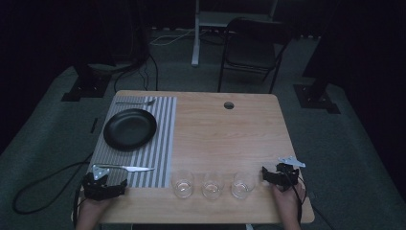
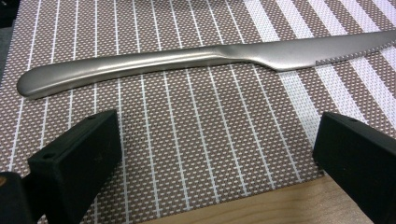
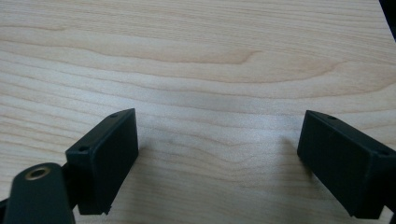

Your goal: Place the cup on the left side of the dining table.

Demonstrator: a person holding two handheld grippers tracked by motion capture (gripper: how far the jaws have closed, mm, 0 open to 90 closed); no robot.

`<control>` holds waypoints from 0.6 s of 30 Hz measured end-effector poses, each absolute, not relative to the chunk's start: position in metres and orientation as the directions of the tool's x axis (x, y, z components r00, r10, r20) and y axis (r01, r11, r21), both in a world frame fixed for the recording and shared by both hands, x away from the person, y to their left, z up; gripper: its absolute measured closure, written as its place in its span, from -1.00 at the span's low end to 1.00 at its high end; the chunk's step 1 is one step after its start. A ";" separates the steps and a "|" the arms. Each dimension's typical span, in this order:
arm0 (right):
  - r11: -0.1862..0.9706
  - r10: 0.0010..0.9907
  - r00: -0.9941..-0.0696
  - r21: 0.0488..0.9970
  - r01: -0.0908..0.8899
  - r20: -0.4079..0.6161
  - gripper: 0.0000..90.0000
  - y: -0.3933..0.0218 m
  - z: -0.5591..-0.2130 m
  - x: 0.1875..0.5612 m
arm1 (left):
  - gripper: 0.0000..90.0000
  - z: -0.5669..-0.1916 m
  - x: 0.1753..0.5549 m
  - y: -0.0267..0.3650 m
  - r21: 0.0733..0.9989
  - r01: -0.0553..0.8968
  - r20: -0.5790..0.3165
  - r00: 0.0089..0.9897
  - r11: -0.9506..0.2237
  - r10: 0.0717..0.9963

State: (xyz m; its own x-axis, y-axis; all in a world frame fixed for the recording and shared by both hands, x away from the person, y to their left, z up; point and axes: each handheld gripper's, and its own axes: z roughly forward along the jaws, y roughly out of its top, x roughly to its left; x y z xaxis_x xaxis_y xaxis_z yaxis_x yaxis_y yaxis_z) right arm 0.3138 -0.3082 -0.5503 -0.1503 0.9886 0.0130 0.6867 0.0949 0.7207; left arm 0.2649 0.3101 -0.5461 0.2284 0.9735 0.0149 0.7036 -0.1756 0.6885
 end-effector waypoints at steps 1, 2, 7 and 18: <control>0.095 0.989 -0.150 0.721 0.687 0.013 -0.73 -0.308 -0.550 0.314 | -0.95 -0.546 0.265 0.311 0.689 0.703 0.014 0.231 -0.177 0.973; 0.095 0.989 -0.150 0.721 0.687 0.013 -0.73 -0.308 -0.550 0.314 | -0.95 -0.546 0.265 0.311 0.688 0.703 0.014 0.234 -0.179 0.972; 0.094 0.989 -0.149 0.720 0.688 0.014 -0.73 -0.308 -0.550 0.314 | -0.95 -0.543 0.259 0.311 0.674 0.698 0.047 0.284 -0.240 0.958; 0.095 0.989 -0.150 0.721 0.687 0.013 -0.73 -0.308 -0.550 0.314 | -0.95 -0.536 0.249 0.314 0.682 0.670 -0.009 0.408 -0.293 0.913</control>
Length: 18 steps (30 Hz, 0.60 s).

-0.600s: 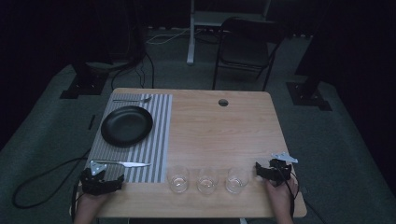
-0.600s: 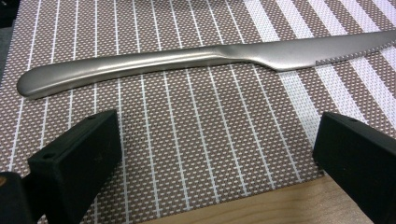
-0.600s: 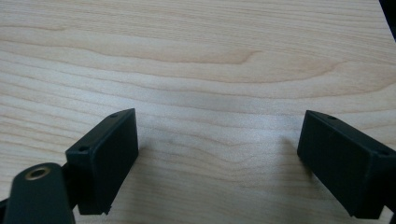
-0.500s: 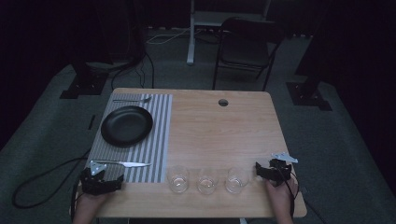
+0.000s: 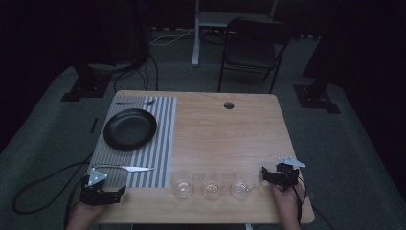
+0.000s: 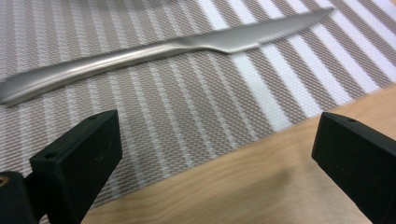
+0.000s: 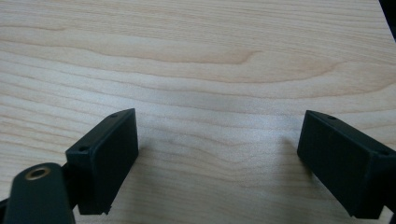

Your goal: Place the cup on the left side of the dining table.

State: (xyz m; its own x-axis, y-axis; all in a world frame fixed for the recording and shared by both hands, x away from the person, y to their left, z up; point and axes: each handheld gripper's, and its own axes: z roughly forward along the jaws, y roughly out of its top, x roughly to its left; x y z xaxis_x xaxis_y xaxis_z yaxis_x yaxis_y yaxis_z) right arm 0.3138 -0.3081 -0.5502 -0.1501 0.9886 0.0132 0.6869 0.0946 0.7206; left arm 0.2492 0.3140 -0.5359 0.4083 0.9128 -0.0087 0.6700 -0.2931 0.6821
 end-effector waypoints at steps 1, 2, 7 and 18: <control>0.095 0.989 -0.150 0.721 0.687 0.013 -0.73 -0.308 -0.550 0.314 | -0.95 -0.536 0.250 0.312 0.678 0.668 -0.014 0.429 -0.307 0.903; 0.094 0.989 -0.150 0.721 0.687 0.013 -0.73 -0.308 -0.550 0.314 | -0.95 -0.536 0.250 0.310 0.678 0.664 -0.012 0.438 -0.314 0.899; 0.094 0.989 -0.150 0.721 0.687 0.013 -0.73 -0.308 -0.550 0.314 | -0.95 -0.535 0.249 0.299 0.685 0.643 -0.019 0.485 -0.342 0.874; 0.095 0.989 -0.150 0.721 0.687 0.013 -0.73 -0.308 -0.550 0.314 | -0.95 -0.530 0.245 0.279 0.682 0.606 -0.029 0.580 -0.408 0.814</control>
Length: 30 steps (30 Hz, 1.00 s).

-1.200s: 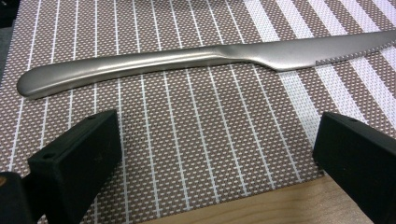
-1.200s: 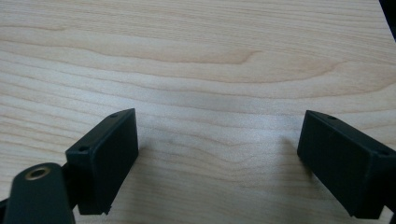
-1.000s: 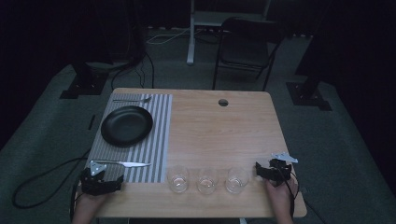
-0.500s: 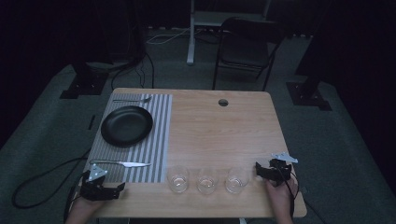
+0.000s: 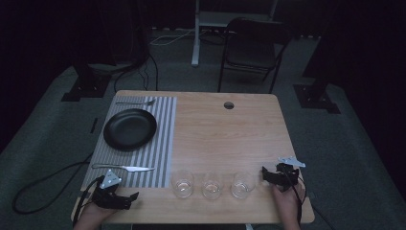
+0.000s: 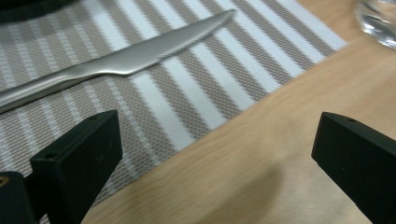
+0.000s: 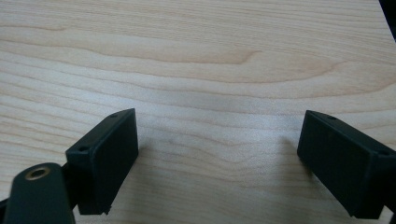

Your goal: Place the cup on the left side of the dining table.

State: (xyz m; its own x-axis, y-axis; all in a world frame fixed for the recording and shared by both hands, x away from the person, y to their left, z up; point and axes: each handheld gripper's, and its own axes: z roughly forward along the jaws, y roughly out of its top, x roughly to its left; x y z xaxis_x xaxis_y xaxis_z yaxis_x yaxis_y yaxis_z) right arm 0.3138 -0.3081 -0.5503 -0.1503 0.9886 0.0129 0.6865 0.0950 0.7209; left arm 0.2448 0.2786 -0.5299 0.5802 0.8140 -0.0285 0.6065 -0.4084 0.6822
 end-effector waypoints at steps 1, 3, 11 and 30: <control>0.095 0.989 -0.150 0.721 0.687 0.013 -0.73 -0.308 -0.550 0.314 | -0.95 -0.529 0.244 0.277 0.682 0.603 -0.029 0.588 -0.414 0.808; 0.095 0.989 -0.150 0.721 0.687 0.013 -0.73 -0.308 -0.550 0.314 | -0.95 -0.527 0.243 0.274 0.688 0.590 -0.024 0.601 -0.423 0.799; 0.095 0.989 -0.150 0.721 0.687 0.013 -0.73 -0.308 -0.550 0.314 | -0.95 -0.516 0.239 0.260 0.721 0.542 -0.043 0.656 -0.432 0.753; 0.095 0.989 -0.150 0.721 0.687 0.013 -0.73 -0.308 -0.550 0.314 | -0.95 -0.506 0.238 0.224 0.727 0.469 -0.047 0.762 -0.501 0.645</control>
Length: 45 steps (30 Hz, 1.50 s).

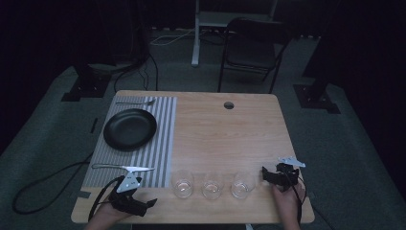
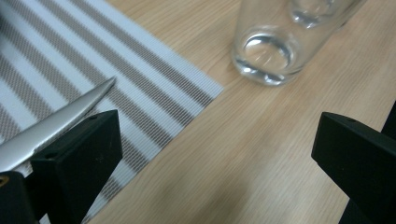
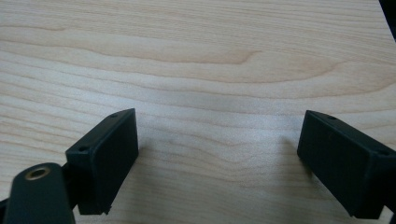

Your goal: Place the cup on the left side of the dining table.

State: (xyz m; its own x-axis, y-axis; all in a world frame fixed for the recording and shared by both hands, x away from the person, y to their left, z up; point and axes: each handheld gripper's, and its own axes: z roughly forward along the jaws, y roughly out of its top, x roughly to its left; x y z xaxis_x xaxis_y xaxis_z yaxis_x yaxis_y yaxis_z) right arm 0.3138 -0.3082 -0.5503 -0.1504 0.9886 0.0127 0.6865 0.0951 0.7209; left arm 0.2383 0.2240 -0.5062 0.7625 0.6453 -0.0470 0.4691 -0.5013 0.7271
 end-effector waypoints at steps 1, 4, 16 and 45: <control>0.095 0.989 -0.150 0.721 0.687 0.013 -0.73 -0.308 -0.550 0.314 | -0.95 -0.505 0.238 0.222 0.730 0.462 -0.051 0.772 -0.503 0.634; 0.095 0.989 -0.151 0.721 0.687 0.013 -0.73 -0.308 -0.550 0.314 | -0.95 -0.502 0.239 0.217 0.738 0.449 -0.049 0.780 -0.503 0.624; 0.095 0.988 -0.151 0.721 0.686 0.013 -0.73 -0.308 -0.550 0.314 | -0.95 -0.490 0.242 0.193 0.741 0.394 -0.030 0.828 -0.544 0.560; 0.097 0.988 -0.152 0.722 0.685 0.012 -0.73 -0.308 -0.550 0.314 | -0.95 -0.462 0.263 0.152 0.739 0.321 -0.001 0.880 -0.593 0.475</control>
State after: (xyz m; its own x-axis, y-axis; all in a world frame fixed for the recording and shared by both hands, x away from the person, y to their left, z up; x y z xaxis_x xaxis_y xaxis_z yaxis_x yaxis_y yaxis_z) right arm 0.3138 -0.3083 -0.5505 -0.1522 0.9883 0.0120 0.6854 0.0968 0.7217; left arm 0.2628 0.1521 -0.4621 0.8802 0.4746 -0.0012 0.3207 -0.5928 0.7388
